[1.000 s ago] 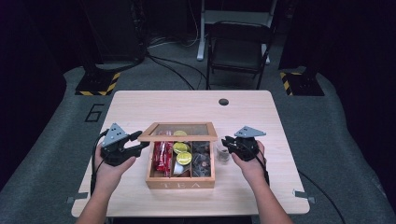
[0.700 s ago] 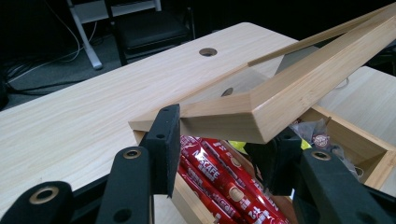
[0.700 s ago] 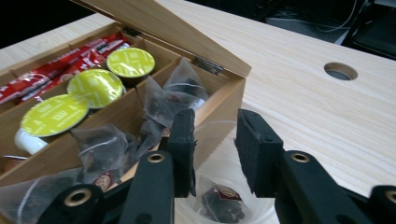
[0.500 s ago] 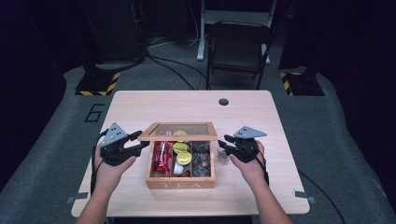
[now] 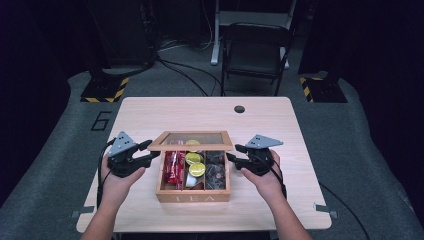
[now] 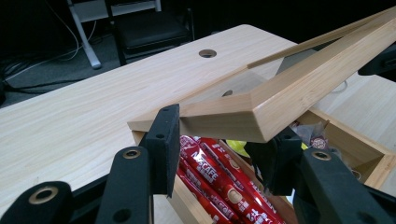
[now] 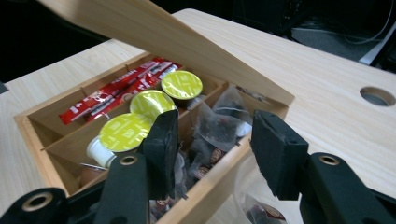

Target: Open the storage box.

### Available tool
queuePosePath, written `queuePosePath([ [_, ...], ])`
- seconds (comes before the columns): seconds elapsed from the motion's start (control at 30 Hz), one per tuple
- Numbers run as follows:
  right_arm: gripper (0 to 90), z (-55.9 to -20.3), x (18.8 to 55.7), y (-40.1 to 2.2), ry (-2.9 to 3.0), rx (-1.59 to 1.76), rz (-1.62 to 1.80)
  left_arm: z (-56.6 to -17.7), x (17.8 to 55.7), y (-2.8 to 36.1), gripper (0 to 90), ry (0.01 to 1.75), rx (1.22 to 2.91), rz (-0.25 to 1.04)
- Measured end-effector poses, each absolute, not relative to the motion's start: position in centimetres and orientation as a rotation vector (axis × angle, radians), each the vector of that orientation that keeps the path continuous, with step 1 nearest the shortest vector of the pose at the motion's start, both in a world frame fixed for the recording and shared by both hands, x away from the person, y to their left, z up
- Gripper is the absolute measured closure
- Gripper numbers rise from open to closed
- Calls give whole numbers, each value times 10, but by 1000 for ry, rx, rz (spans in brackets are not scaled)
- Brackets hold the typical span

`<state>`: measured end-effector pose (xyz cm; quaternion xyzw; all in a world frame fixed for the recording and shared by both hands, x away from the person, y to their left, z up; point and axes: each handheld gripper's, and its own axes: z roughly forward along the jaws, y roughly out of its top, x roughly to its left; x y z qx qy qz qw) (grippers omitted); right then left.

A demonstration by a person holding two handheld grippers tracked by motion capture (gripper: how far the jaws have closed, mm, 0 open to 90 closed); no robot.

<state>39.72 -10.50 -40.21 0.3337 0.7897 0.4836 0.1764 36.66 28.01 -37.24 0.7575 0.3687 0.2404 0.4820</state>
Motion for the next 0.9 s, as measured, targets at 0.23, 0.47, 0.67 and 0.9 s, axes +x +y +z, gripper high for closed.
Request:
queuePosePath([
  [0.23,471,-392,389,-95,2228,880,1393,-373,366,280,546,910,1842,578],
  [0.47,449,-384,384,-94,2185,860,1413,-373,365,279,546,912,1852,579],
  [0.67,449,-376,384,-92,2166,828,1420,-371,366,280,546,914,1863,571],
  [0.9,458,-366,386,-89,2160,835,1396,-365,368,279,546,925,1860,566],
])
